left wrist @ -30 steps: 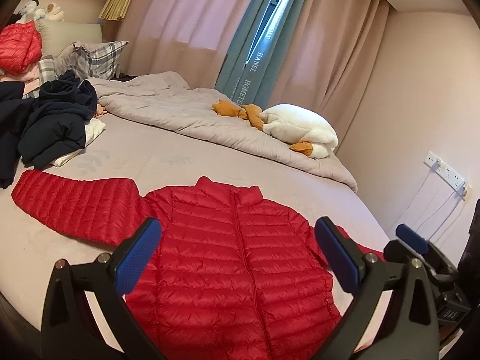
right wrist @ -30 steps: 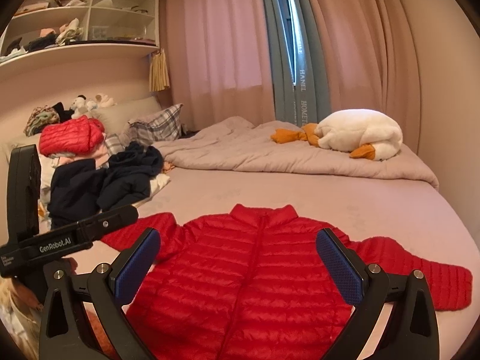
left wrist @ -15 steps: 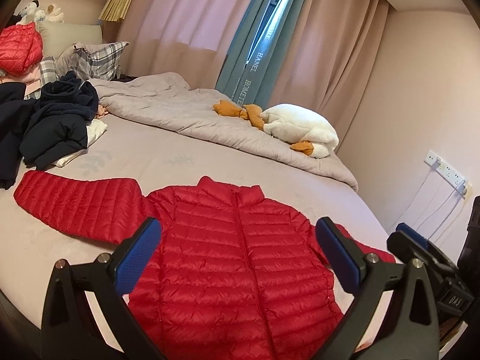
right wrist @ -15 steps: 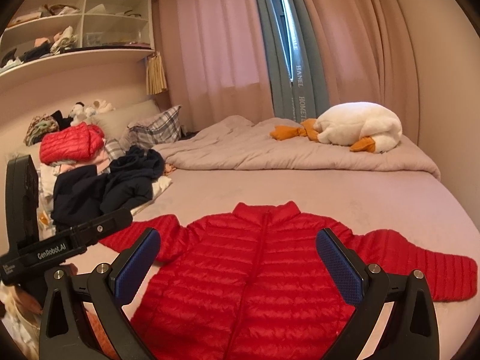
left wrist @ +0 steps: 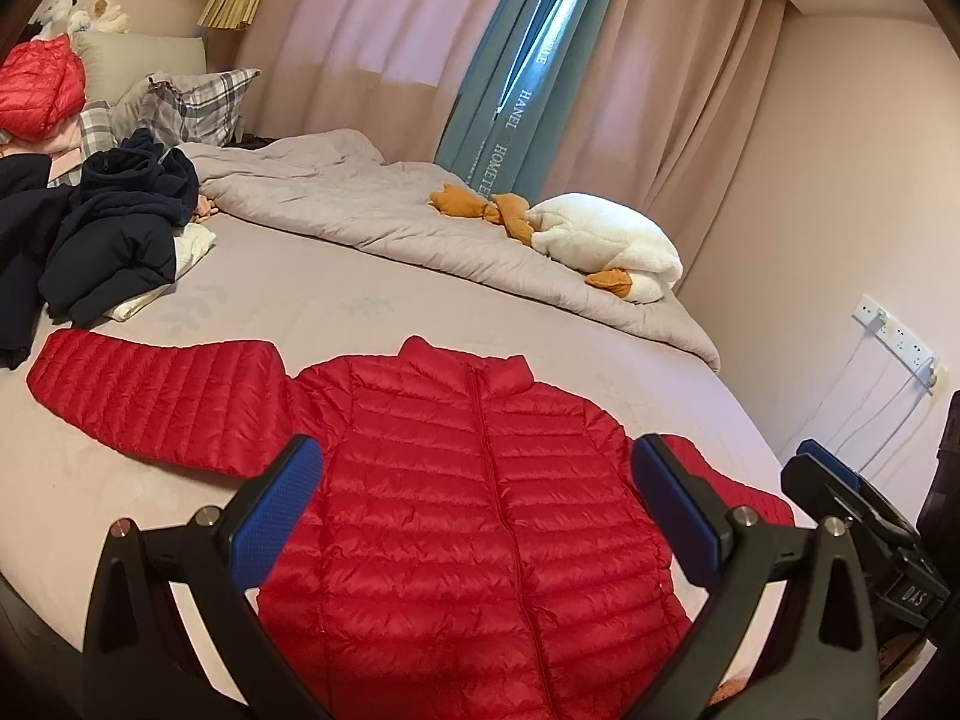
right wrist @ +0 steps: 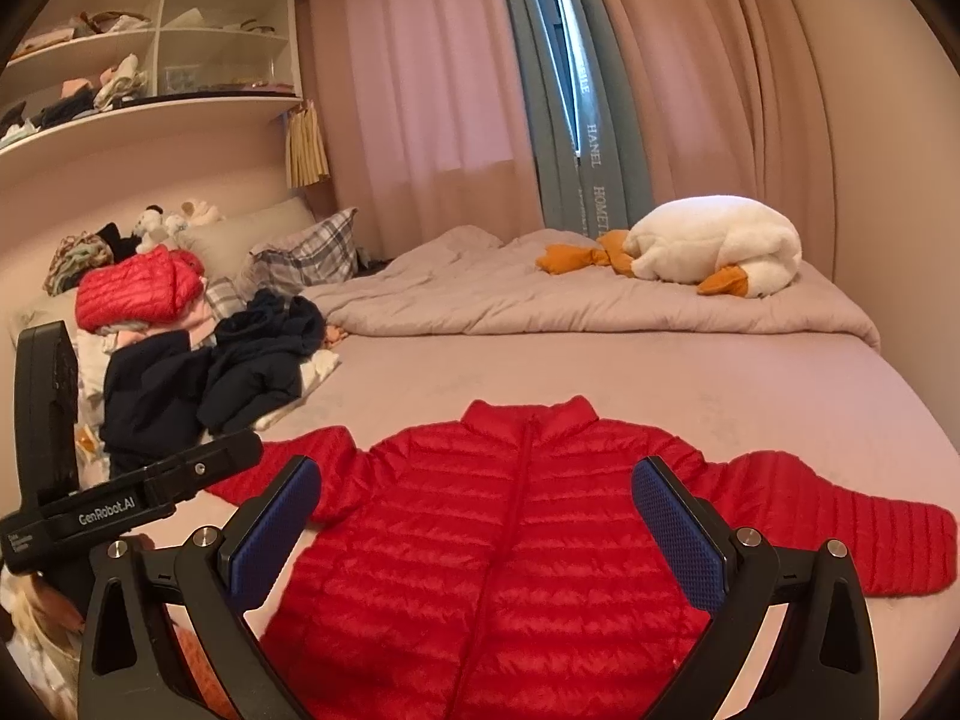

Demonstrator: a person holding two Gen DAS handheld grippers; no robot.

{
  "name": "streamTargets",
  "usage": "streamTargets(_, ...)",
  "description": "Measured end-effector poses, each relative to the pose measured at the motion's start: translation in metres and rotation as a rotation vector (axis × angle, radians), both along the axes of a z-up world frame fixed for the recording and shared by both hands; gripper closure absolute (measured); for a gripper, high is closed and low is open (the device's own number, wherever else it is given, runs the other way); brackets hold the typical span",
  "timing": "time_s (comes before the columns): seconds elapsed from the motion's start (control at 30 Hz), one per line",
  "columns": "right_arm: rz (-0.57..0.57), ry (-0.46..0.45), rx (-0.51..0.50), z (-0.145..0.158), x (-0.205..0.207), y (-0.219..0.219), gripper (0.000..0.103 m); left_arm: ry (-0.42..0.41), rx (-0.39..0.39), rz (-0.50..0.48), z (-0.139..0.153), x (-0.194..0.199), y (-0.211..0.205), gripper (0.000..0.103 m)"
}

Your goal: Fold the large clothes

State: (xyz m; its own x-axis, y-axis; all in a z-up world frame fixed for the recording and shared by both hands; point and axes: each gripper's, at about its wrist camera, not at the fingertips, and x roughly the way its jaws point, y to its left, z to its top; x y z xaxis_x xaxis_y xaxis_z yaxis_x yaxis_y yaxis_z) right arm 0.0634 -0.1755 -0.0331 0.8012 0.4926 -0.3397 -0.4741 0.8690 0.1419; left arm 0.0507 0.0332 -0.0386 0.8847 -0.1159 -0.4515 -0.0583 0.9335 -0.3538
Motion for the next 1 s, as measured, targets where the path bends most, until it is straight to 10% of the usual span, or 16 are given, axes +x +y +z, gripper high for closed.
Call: streamTargets(1.0, -0.013, 0.091, -0.002, 0.002, 0.002, -0.007, 0.0, 0.166, -0.071, 0.122, -0.015, -0.007, 0.018, 0.001)
